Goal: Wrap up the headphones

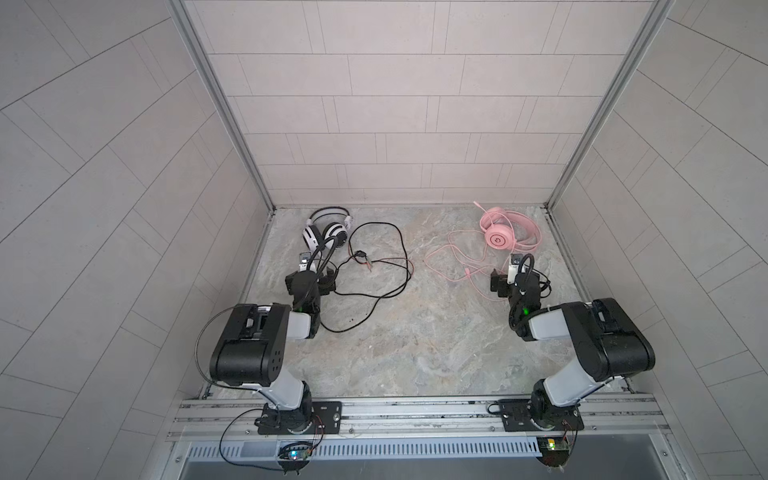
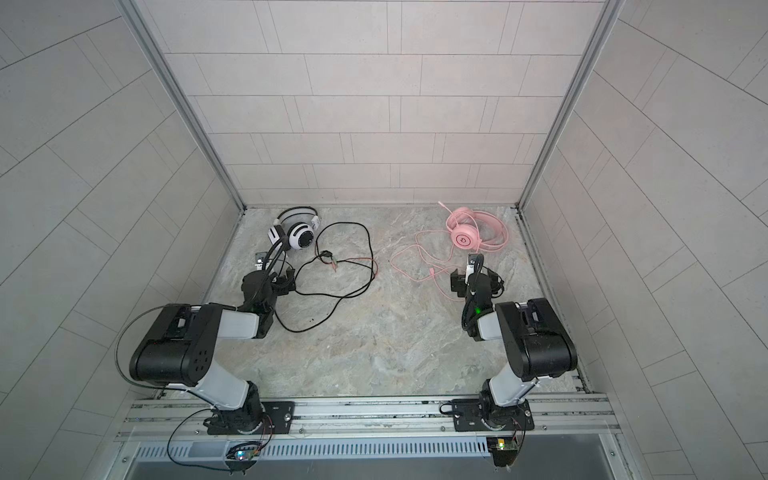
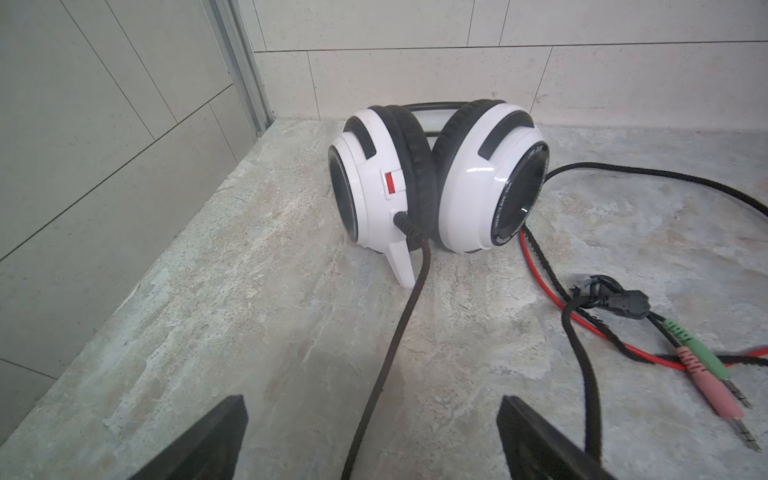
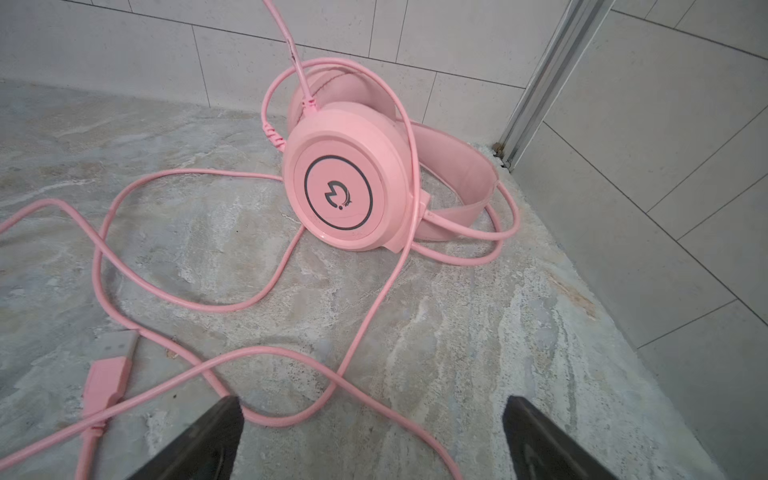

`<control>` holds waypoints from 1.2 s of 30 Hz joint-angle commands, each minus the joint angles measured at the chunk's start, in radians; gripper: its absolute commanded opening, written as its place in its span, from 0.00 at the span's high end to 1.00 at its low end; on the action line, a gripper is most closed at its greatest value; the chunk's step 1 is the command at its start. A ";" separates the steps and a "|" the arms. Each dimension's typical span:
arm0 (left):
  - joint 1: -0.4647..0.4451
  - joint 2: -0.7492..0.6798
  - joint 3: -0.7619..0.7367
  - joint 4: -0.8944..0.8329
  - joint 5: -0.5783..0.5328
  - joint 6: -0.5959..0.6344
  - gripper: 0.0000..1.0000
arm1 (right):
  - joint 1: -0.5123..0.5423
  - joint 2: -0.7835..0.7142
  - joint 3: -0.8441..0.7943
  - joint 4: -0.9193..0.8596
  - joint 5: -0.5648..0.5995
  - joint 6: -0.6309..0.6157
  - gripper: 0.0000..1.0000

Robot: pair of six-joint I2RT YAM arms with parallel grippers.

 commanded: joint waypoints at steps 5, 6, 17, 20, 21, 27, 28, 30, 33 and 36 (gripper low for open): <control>0.000 -0.003 0.003 0.014 0.005 0.004 0.00 | 0.001 -0.012 0.005 -0.001 -0.003 0.007 0.01; -0.001 -0.004 0.004 0.014 0.005 0.005 0.00 | 0.001 -0.012 0.005 0.001 -0.003 0.007 0.01; 0.000 -0.003 0.004 0.013 0.005 0.004 0.00 | 0.001 -0.012 0.005 0.001 -0.003 0.005 0.01; 0.000 -0.003 0.004 0.013 0.006 0.005 0.00 | 0.001 -0.012 0.004 0.000 -0.003 0.005 0.01; -0.001 -0.003 0.003 0.014 0.007 0.004 0.00 | 0.001 -0.012 0.005 0.001 -0.002 0.005 0.01; 0.000 -0.003 0.006 0.011 0.066 0.024 0.00 | 0.001 -0.012 0.005 0.001 -0.003 0.005 0.01; 0.000 -0.004 0.004 0.014 0.075 0.027 0.00 | 0.001 -0.012 0.006 0.001 -0.003 0.007 0.01; 0.001 -0.003 0.002 0.015 0.078 0.025 0.00 | 0.000 -0.012 0.006 0.000 -0.004 0.008 0.01; 0.002 -0.003 0.003 0.015 0.080 0.025 0.00 | 0.000 -0.012 0.004 0.000 -0.003 0.007 0.01; 0.006 -0.003 0.004 0.014 0.084 0.023 0.00 | 0.000 -0.012 0.005 0.002 -0.002 0.006 0.01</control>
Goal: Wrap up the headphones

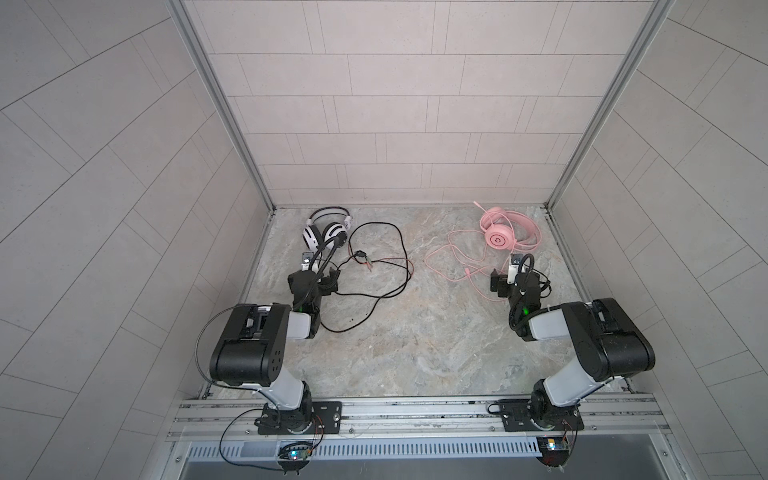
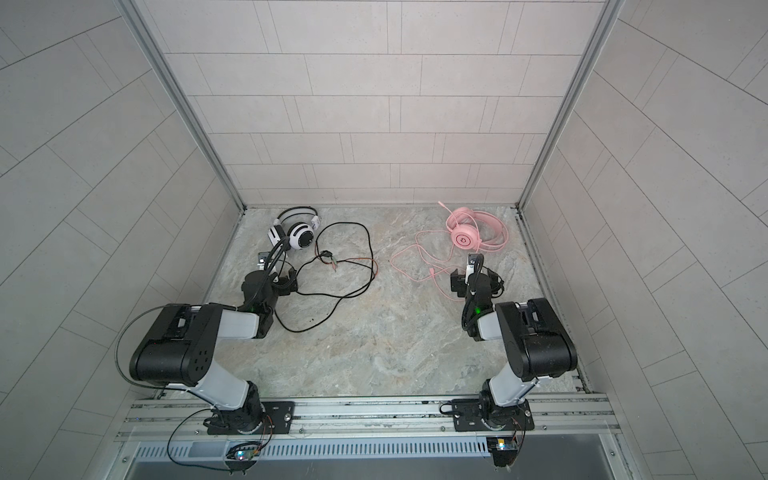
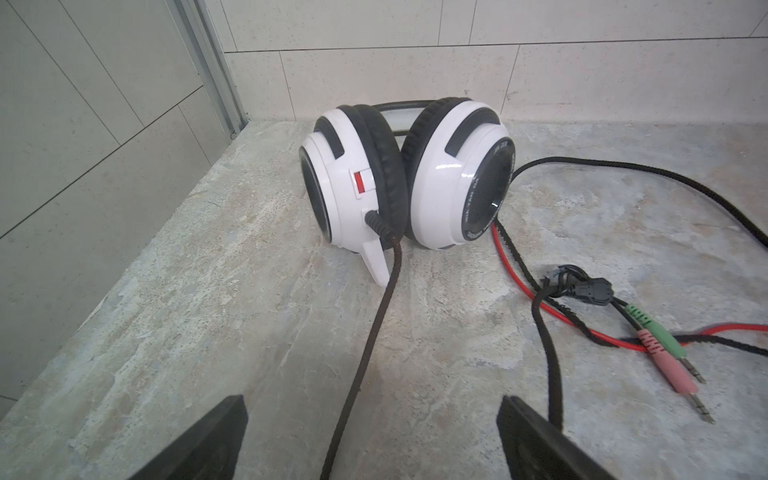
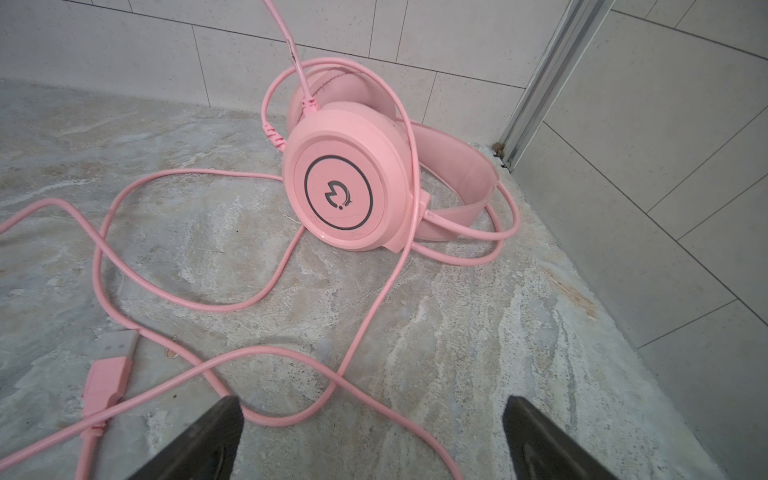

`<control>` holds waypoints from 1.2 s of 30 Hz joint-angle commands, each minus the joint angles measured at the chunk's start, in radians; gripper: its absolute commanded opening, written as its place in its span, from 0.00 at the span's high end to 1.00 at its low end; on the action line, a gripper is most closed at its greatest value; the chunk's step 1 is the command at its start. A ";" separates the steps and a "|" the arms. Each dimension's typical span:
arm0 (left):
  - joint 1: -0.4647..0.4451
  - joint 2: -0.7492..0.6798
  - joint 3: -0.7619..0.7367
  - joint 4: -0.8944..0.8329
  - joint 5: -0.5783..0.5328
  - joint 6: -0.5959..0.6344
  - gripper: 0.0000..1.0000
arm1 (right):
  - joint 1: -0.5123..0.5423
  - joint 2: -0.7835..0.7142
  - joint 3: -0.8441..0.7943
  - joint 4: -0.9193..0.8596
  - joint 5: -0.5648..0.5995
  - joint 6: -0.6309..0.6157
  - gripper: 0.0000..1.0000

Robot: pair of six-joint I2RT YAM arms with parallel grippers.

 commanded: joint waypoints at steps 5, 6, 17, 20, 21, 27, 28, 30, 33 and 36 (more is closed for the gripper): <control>0.006 -0.003 0.003 0.014 0.019 0.006 0.00 | -0.001 -0.013 0.005 0.001 -0.003 0.005 0.01; 0.006 -0.003 0.004 0.014 0.019 0.006 0.00 | 0.000 -0.012 0.004 0.001 -0.002 0.005 0.01; 0.005 -0.007 -0.009 0.033 0.038 0.012 0.00 | 0.000 -0.013 0.004 0.002 -0.002 0.005 0.01; 0.005 -0.015 -0.012 0.033 0.008 0.004 0.00 | -0.001 -0.025 -0.021 0.045 -0.056 -0.010 0.00; 0.006 -0.026 -0.016 0.033 -0.006 -0.002 0.00 | 0.000 -0.055 -0.014 0.009 -0.080 -0.017 0.00; 0.001 -0.170 -0.033 -0.071 -0.072 -0.027 0.00 | 0.002 -0.367 0.071 -0.411 -0.045 0.072 0.01; 0.000 -0.200 -0.028 -0.111 -0.084 -0.038 0.00 | 0.002 -0.399 0.078 -0.445 -0.038 0.103 0.01; 0.003 -0.266 0.010 -0.255 -0.081 -0.088 0.00 | -0.004 -0.472 0.125 -0.598 0.032 0.268 0.00; 0.008 -0.305 0.106 -0.468 0.034 -0.108 0.00 | -0.023 -0.523 0.194 -0.787 -0.036 0.346 0.00; 0.010 -0.271 0.126 -0.446 0.113 -0.131 0.00 | -0.028 -0.514 0.215 -0.832 -0.184 0.348 0.01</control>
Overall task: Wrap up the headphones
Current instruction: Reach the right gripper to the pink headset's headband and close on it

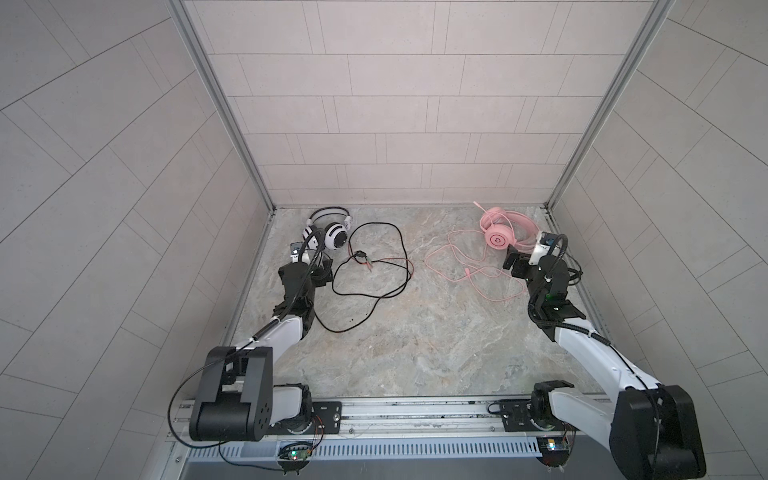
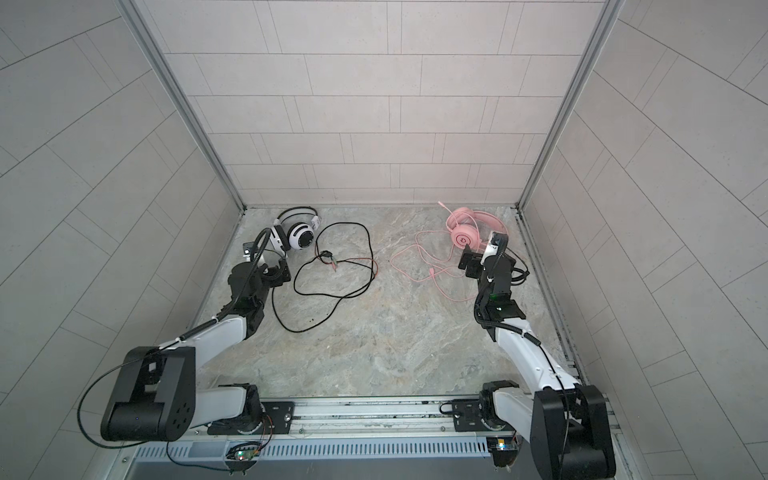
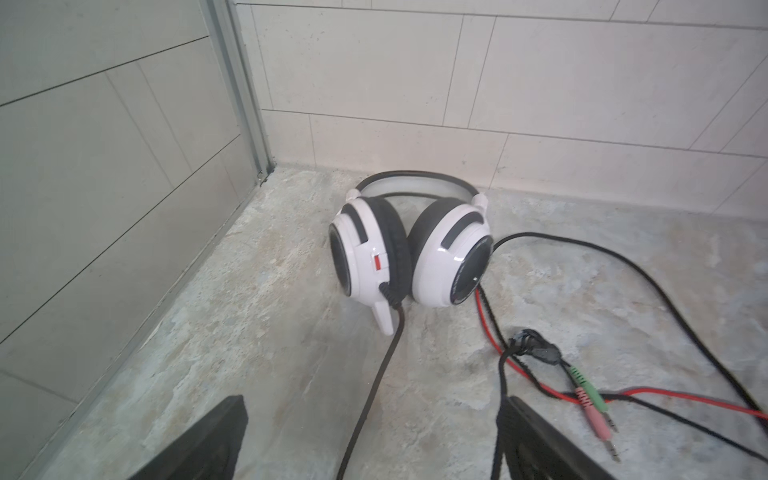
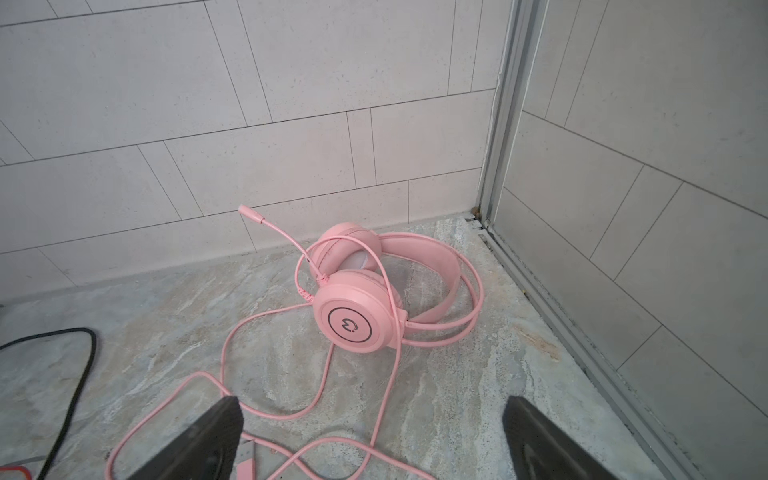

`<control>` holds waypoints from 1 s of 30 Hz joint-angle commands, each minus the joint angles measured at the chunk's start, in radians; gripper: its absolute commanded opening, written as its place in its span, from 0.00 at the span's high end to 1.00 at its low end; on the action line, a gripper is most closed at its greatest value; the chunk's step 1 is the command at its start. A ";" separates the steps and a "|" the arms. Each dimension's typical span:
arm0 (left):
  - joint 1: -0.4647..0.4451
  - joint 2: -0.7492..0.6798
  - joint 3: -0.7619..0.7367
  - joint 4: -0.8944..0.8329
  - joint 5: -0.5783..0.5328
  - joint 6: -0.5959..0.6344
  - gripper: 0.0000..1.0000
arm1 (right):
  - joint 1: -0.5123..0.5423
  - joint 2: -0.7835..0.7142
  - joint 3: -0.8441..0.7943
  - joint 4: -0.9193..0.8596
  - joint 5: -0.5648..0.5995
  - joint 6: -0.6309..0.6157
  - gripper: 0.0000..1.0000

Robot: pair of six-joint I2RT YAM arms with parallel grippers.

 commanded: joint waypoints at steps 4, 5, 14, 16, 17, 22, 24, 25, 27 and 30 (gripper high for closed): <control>0.006 -0.021 0.058 -0.179 0.157 -0.084 0.00 | -0.001 0.008 -0.024 -0.171 -0.219 0.076 0.01; 0.006 -0.036 0.058 -0.184 0.176 -0.106 0.00 | -0.002 0.006 -0.032 -0.163 -0.228 0.084 0.01; 0.001 -0.116 0.031 -0.084 0.376 -0.405 0.00 | -0.005 0.141 0.147 -0.390 -0.145 0.122 0.00; -0.001 -0.120 0.041 -0.104 0.382 -0.446 0.00 | -0.015 0.170 0.192 -0.420 -0.138 0.156 0.00; -0.006 -0.117 0.043 -0.111 0.384 -0.463 0.01 | -0.022 0.185 0.220 -0.443 -0.124 0.175 0.00; -0.097 -0.077 0.037 -0.113 0.391 -0.450 0.03 | -0.110 0.270 0.314 -0.485 -0.186 0.332 0.00; -0.141 -0.057 0.026 -0.116 0.387 -0.411 0.02 | -0.153 0.301 0.345 -0.486 -0.250 0.399 0.01; -0.155 -0.050 0.022 -0.117 0.383 -0.391 0.03 | -0.168 0.311 0.357 -0.486 -0.268 0.418 0.02; -0.168 -0.036 0.012 -0.122 0.393 -0.352 0.03 | -0.190 0.330 0.379 -0.486 -0.272 0.453 0.02; -0.168 -0.029 -0.029 -0.062 0.428 -0.355 0.02 | -0.233 0.376 0.418 -0.491 -0.294 0.530 0.04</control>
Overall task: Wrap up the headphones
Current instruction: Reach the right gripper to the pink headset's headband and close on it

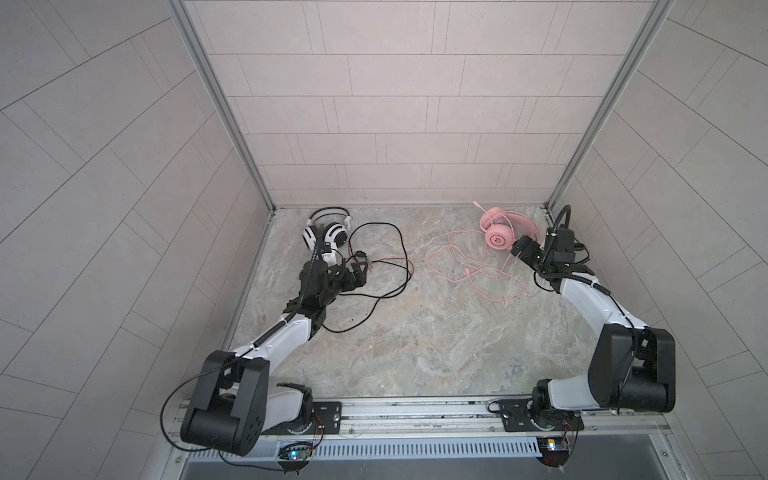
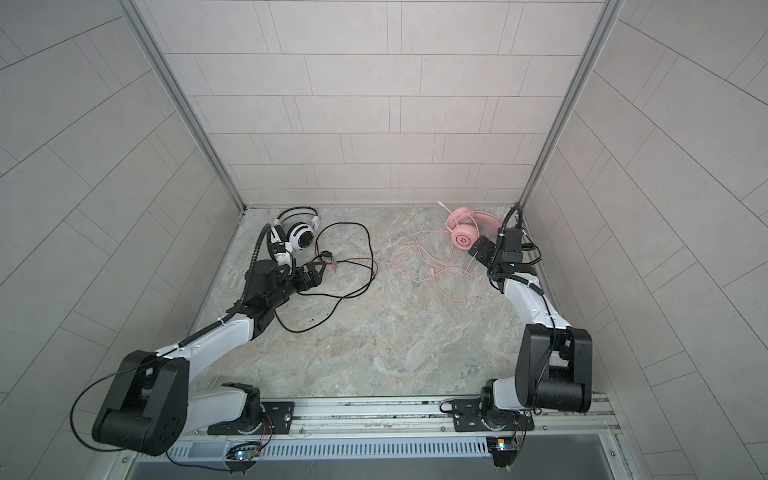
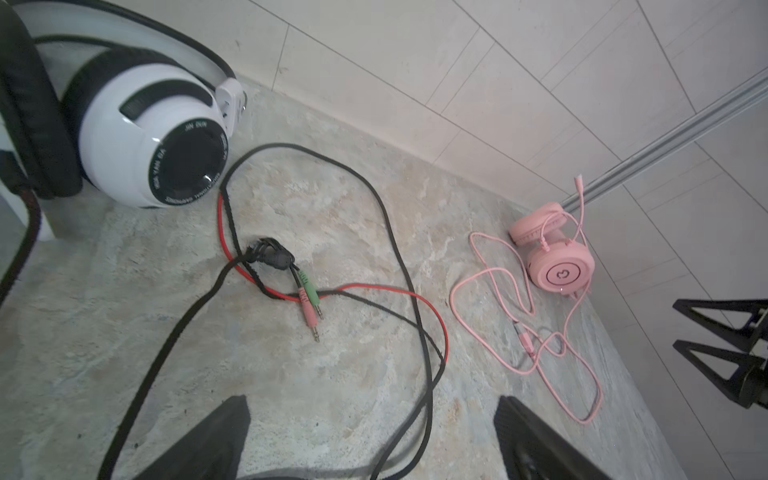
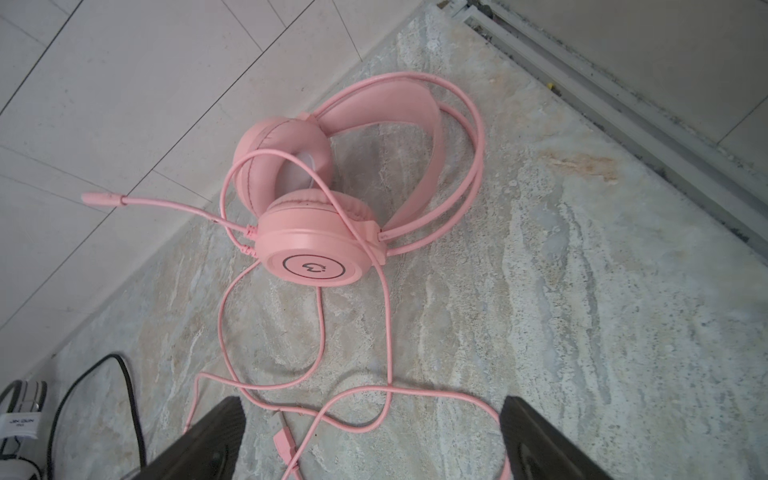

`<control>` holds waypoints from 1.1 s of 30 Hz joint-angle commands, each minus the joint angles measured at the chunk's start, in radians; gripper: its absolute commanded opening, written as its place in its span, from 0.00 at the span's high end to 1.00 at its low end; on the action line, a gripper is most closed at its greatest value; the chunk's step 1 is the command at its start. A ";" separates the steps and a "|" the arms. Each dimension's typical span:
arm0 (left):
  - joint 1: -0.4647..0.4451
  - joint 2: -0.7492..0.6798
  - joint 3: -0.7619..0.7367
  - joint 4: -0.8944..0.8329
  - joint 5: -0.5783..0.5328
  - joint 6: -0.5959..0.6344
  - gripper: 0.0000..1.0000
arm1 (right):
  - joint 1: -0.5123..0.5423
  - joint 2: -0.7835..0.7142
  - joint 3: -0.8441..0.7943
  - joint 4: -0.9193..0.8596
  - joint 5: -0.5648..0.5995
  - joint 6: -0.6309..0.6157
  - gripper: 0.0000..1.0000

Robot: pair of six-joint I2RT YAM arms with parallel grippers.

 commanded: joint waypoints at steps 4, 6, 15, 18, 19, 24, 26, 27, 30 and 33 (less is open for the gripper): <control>0.000 0.023 -0.045 0.103 0.075 0.023 0.03 | -0.118 0.131 0.109 -0.038 -0.075 0.232 0.10; 0.000 0.021 -0.047 0.097 0.079 0.027 0.02 | -0.152 0.183 0.151 -0.049 -0.074 0.268 0.11; -0.003 0.028 -0.053 0.116 0.093 -0.008 0.03 | -0.186 0.489 0.490 -0.237 -0.145 0.325 0.19; -0.005 0.018 -0.053 0.116 0.094 -0.015 0.03 | -0.173 0.581 0.601 -0.293 -0.146 0.314 0.21; -0.004 0.013 -0.052 0.110 0.090 -0.014 0.03 | -0.170 0.607 0.635 -0.319 -0.134 0.305 0.21; -0.003 -0.021 -0.053 0.047 0.027 0.025 0.03 | -0.168 0.687 0.719 -0.386 -0.094 0.282 0.19; -0.004 -0.020 -0.052 0.050 0.035 0.022 0.03 | -0.166 0.711 0.756 -0.407 -0.070 0.258 0.19; -0.005 -0.017 -0.052 0.053 0.043 0.018 0.03 | -0.164 0.727 0.776 -0.425 -0.066 0.251 0.19; -0.004 -0.011 -0.050 0.062 0.049 0.010 0.03 | -0.160 0.791 0.853 -0.472 -0.090 0.234 0.19; -0.003 -0.009 -0.049 0.061 0.045 0.014 0.03 | -0.140 0.851 0.921 -0.505 -0.092 0.209 0.19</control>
